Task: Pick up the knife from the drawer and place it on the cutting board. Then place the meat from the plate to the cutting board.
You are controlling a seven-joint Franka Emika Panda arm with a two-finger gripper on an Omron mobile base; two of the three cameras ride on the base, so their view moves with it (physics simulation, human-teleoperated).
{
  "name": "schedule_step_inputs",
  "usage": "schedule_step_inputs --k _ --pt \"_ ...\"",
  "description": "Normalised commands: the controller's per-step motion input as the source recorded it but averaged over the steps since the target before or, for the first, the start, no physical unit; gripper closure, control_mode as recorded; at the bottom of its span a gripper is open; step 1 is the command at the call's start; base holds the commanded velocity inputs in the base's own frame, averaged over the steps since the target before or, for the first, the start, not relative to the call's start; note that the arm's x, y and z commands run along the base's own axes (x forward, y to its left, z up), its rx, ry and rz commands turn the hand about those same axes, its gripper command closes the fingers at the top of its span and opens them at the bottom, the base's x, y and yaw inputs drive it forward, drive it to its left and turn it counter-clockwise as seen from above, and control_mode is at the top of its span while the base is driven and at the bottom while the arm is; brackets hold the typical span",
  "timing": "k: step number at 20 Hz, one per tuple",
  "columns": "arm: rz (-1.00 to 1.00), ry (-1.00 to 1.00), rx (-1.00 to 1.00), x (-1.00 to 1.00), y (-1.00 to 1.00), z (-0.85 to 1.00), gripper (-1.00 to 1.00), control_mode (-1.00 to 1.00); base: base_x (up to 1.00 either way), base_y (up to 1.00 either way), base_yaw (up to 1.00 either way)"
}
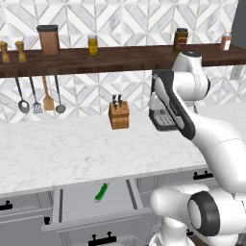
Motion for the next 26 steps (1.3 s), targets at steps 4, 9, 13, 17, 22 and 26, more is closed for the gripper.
schedule_step_inputs --k 4,9,13,17,22,26 --pt "0.00 0.00 0.00 -0.18 0.00 0.00 -1.00 -1.00 0.00 0.00 0.00" --pt "0.00 0.00 0.00 -0.71 0.00 -0.07 -1.00 -1.00 0.00 0.00 0.00" --pt "0.00 0.00 0.00 -0.93 0.00 -0.01 -1.00 -1.00 0.00 0.00 0.00" --pt "0.00 -0.01 0.00 -0.76 0.03 0.00 -1.00 -1.00 0.00 0.00 0.00" --pt "-0.03 -0.01 0.00 -0.69 0.00 0.00 -1.00 -1.00 0.00 0.00 0.00" --pt "-0.02 -0.01 0.00 -0.73 0.00 0.00 -1.00 -1.00 0.00 0.00 0.00"
